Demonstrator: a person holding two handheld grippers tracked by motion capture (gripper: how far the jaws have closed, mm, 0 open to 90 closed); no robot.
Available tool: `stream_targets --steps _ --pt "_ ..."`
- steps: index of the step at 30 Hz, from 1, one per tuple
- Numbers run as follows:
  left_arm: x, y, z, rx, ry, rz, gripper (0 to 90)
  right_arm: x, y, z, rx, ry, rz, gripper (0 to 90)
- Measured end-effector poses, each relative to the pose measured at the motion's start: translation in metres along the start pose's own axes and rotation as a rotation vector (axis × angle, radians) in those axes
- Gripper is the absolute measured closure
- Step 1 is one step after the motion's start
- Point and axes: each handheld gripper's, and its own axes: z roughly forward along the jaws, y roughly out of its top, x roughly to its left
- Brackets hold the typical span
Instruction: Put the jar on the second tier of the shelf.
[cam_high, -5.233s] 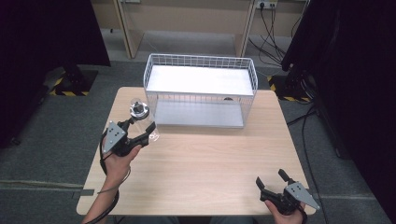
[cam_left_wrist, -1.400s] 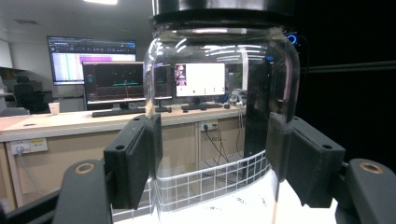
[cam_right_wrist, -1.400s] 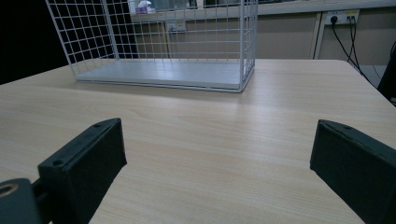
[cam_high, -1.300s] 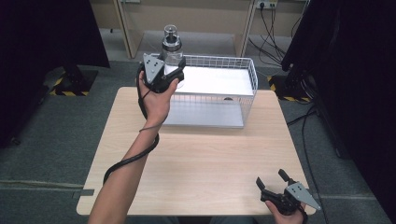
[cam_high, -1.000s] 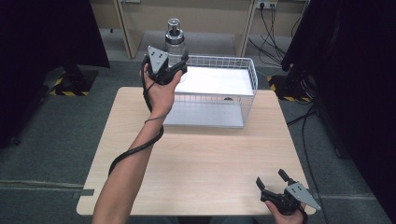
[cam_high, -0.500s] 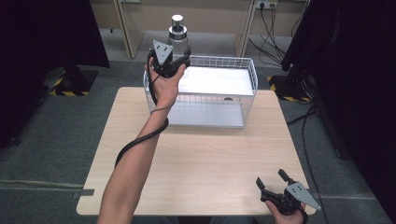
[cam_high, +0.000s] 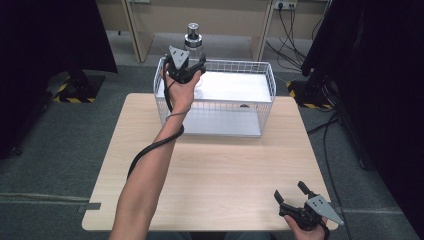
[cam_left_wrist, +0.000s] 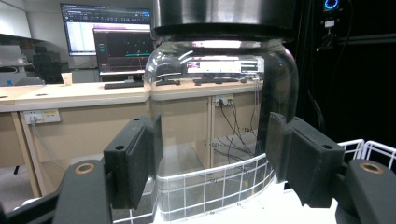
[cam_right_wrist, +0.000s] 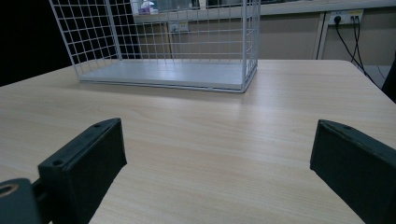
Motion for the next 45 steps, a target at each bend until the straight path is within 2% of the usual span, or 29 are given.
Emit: stream_targets --steps 9,15,19,27,32,37,45 --pt "0.005 -0.010 0.004 0.025 0.006 -0.007 31.3 0.000 0.000 0.000 0.001 0.000 0.000 3.6" --pt "0.008 -0.014 0.005 0.024 0.010 -0.020 31.2 0.000 0.000 0.000 -0.001 0.001 -0.002 3.6" --pt "0.009 -0.014 0.005 0.023 -0.001 -0.013 31.1 0.000 0.000 0.000 0.002 0.000 -0.002 3.6" --pt "0.011 -0.015 0.005 0.022 -0.016 -0.023 30.6 0.001 0.000 0.000 0.000 0.000 -0.006 3.6" --pt "0.011 -0.018 0.006 0.037 -0.022 -0.037 20.7 0.001 0.000 0.000 0.000 0.000 -0.006 3.6" --pt "0.010 -0.019 0.001 0.046 -0.009 -0.020 11.3 0.001 0.000 0.000 0.000 0.000 -0.007 3.6" --pt "0.013 -0.016 -0.017 0.054 -0.025 0.010 6.7 0.001 0.000 0.000 -0.001 -0.001 -0.007 3.6"
